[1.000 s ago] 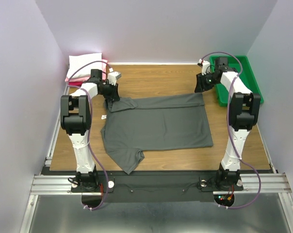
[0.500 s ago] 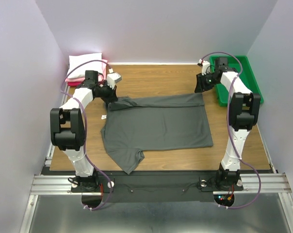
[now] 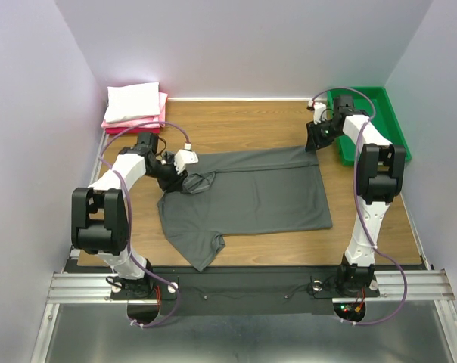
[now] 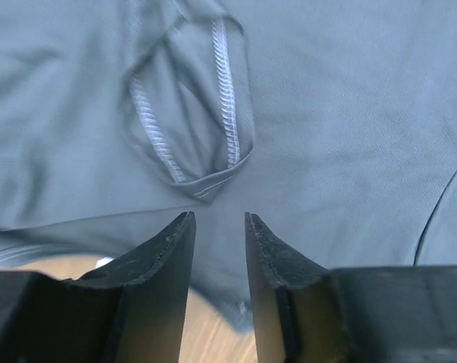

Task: Fold and stack the t-shirts
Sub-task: Fold the tshirt

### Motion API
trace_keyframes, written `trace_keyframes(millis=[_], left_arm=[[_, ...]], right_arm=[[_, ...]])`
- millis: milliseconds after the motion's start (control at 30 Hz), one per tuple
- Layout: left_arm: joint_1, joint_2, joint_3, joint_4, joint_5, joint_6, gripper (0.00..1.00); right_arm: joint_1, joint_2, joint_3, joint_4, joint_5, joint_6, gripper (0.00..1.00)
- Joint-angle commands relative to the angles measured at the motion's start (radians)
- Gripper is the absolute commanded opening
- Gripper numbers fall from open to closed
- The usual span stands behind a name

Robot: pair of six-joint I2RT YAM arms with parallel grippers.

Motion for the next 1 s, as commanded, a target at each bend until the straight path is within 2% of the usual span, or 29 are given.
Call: trace_keyframes(millis=[0, 100, 133, 267, 333, 533, 600, 700, 767, 867, 967], left_arm=[[0.002, -0.028, 0.099, -0.006, 0.068, 0.005, 0.46], [0.001, 0.061, 0.148, 0.086, 0.081, -0.159, 0.47], [-0.004, 0.105, 0.169, 0.159, 0.064, -0.258, 0.49], [-0.032, 0.175, 0.225, 0.224, 0.073, -0.36, 0.49], [-0.055, 0.179, 0.217, 0.253, 0.056, -0.377, 0.5], [-0.18, 0.205, 0.177, 0.324, -0.129, -0.382, 0.48], [-0.208, 0.219, 0.179, 0.312, -0.133, -0.385, 0.44], [-0.237, 0.233, 0.185, 0.275, -0.102, -0.378, 0.31], [-0.248, 0.235, 0.183, 0.255, -0.085, -0.371, 0.29], [-0.259, 0.21, 0.171, 0.243, -0.067, -0.367, 0.32], [-0.256, 0.169, 0.17, 0.244, -0.086, -0.376, 0.42]], right_arm=[[0.006, -0.055, 0.002, -0.002, 0.016, -0.025, 0.36], [0.008, -0.042, -0.006, -0.009, 0.019, -0.026, 0.32], [0.008, -0.039, -0.009, -0.01, 0.028, -0.029, 0.32], [0.008, -0.029, -0.027, -0.019, 0.052, -0.042, 0.3], [0.006, -0.032, -0.034, -0.019, 0.055, -0.046, 0.3], [0.006, -0.029, -0.029, -0.022, 0.048, -0.04, 0.3], [0.008, -0.027, -0.029, -0.024, 0.053, -0.04, 0.3], [0.006, -0.03, -0.035, -0.026, 0.059, -0.049, 0.3], [0.006, -0.033, -0.037, -0.029, 0.064, -0.052, 0.3], [0.008, -0.039, -0.032, -0.03, 0.061, -0.055, 0.3], [0.008, -0.042, -0.028, -0.035, 0.053, -0.057, 0.31]])
